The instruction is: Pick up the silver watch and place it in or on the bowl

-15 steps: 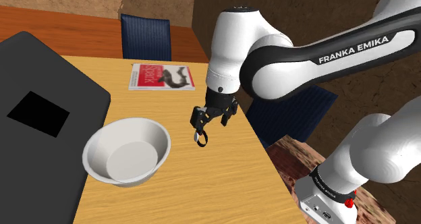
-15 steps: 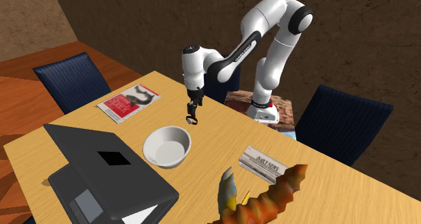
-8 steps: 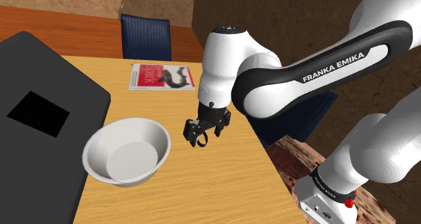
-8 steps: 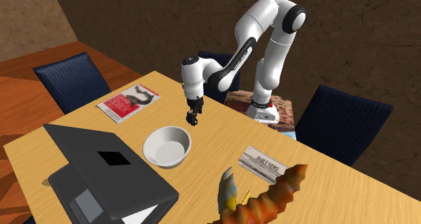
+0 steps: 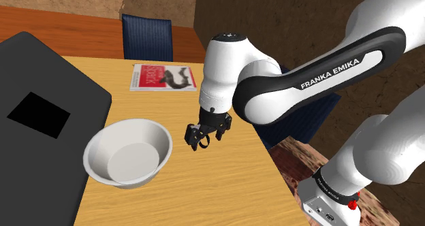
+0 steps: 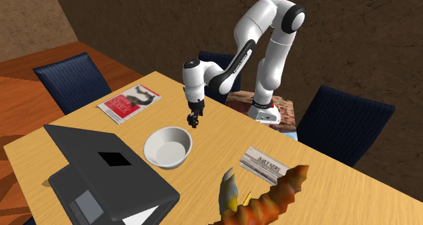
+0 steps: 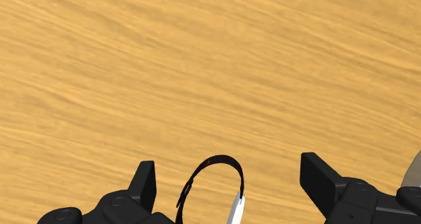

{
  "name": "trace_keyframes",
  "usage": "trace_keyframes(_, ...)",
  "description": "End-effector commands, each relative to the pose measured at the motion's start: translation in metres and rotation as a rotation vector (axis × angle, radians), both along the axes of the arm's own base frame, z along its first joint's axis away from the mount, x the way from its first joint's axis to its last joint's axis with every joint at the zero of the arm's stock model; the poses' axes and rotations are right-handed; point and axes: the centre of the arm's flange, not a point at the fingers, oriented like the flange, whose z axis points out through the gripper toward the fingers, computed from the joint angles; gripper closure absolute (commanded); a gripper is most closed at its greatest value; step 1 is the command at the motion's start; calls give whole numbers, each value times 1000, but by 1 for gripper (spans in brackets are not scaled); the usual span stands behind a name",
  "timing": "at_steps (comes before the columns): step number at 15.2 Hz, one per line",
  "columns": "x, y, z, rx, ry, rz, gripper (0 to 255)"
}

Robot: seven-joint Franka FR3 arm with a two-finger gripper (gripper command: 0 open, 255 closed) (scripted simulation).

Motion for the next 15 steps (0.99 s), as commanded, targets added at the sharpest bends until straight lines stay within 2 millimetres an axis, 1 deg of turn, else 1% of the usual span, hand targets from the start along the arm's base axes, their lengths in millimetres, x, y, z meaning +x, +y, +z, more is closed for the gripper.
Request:
trace_keyframes(1,0,0,0,0,0,0,0)
trace_keyframes(2,0,0,0,0,0,0,255)
trace_keyframes(11,0,0,0,1,-1,0,255)
trace_keyframes(12,0,0,0,1,-1,0,0)
trace_keyframes(15,9,-59,18,197,-56,23,0)
